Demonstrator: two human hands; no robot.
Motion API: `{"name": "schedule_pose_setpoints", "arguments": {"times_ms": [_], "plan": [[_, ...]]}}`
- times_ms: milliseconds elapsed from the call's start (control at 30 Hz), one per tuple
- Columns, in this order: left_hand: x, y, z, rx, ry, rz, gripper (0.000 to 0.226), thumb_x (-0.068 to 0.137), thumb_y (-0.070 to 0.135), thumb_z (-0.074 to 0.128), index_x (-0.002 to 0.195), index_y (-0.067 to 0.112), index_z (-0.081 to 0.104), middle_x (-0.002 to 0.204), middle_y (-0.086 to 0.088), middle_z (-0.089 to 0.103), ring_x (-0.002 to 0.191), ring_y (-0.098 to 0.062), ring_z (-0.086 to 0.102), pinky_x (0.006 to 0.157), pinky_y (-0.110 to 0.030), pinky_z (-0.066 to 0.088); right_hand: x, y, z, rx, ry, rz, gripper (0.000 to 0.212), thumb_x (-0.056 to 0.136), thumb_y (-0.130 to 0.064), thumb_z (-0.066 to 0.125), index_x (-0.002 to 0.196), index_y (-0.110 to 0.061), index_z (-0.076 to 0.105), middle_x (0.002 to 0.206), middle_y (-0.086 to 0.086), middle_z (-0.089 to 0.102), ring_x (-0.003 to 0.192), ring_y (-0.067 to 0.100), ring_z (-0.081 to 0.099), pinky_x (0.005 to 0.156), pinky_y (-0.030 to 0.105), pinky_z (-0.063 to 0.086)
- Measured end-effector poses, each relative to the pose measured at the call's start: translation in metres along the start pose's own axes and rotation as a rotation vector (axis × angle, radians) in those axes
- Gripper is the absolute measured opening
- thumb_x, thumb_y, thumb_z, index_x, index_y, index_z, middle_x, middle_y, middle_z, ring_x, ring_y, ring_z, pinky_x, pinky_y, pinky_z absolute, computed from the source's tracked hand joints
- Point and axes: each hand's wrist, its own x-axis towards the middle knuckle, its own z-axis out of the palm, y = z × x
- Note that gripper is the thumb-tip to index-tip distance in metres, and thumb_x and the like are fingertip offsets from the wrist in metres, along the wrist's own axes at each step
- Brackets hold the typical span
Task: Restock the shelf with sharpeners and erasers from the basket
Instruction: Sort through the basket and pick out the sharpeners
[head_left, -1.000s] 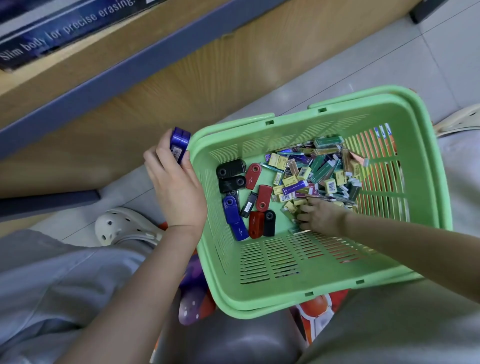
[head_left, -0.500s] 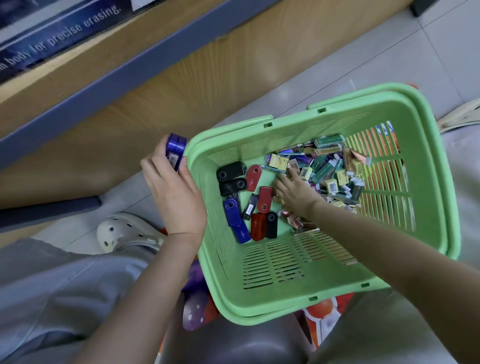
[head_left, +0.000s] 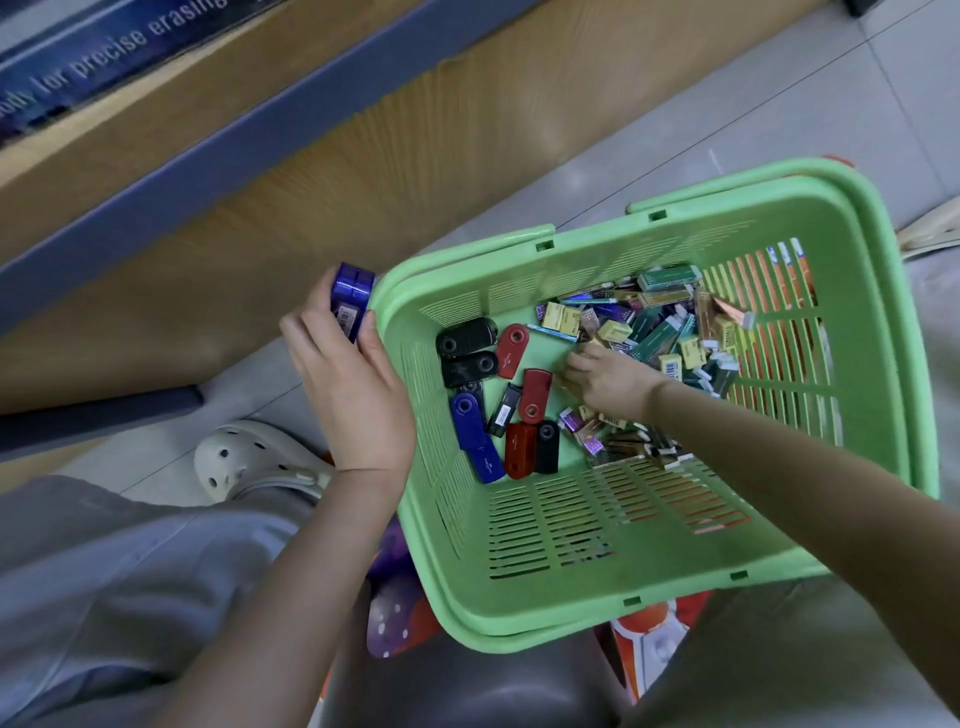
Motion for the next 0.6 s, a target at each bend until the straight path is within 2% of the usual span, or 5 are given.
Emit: {"name": "schedule_pose_setpoints", "arguments": {"times_ms": [133,233,367,500,600], "plan": [[-0.001,0.0,-0.001,0.008,-0.001,0.007,0.037,0.1,0.012,0.037,0.131,-0.006,0.042,0.114,-0.026,0.047,0.101,-0.025,0.044,0.091,-0.029,0.036,-0.008,0.004,-0.003,0.164,-0.021,-0.052,0.048,0.094,-0.006,0.046,0.14,-0.005,0.033,0.144,0.015,0.035,0.134,0.026,0.031,0.114,0.036,0.023],[-0.001,-0.001,-0.001,0.014,-0.005,0.009,0.036,0.1,0.012,0.036,0.132,-0.005,0.042,0.114,-0.026,0.046,0.1,-0.029,0.046,0.091,-0.032,0.036,-0.022,0.012,-0.02,0.287,-0.052,0.012,0.044,0.094,-0.005,0.045,0.136,-0.007,0.031,0.138,0.015,0.038,0.127,0.024,0.035,0.11,0.032,0.028],[-0.001,0.0,-0.001,-0.005,-0.017,-0.002,0.038,0.1,0.015,0.035,0.134,-0.003,0.041,0.115,-0.025,0.045,0.103,-0.034,0.048,0.092,-0.036,0.038,-0.054,0.033,-0.042,0.401,0.028,0.319,0.042,0.092,-0.001,0.044,0.132,-0.009,0.034,0.131,0.011,0.04,0.121,0.02,0.039,0.111,0.03,0.026],[-0.001,0.001,-0.001,-0.006,-0.021,-0.01,0.039,0.1,0.016,0.035,0.134,-0.003,0.041,0.115,-0.026,0.045,0.103,-0.036,0.048,0.092,-0.039,0.038,-0.075,0.049,-0.037,0.369,-0.042,0.636,0.044,0.094,-0.011,0.042,0.137,-0.009,0.032,0.139,0.016,0.036,0.13,0.028,0.034,0.114,0.038,0.026],[-0.001,0.001,-0.001,-0.009,-0.023,-0.007,0.039,0.1,0.015,0.035,0.133,-0.004,0.041,0.114,-0.027,0.045,0.102,-0.036,0.047,0.092,-0.038,0.036,-0.068,0.023,-0.033,0.385,0.091,0.607,0.045,0.091,-0.013,0.052,0.134,-0.011,0.039,0.135,0.011,0.044,0.126,0.025,0.043,0.112,0.037,0.033]]}}
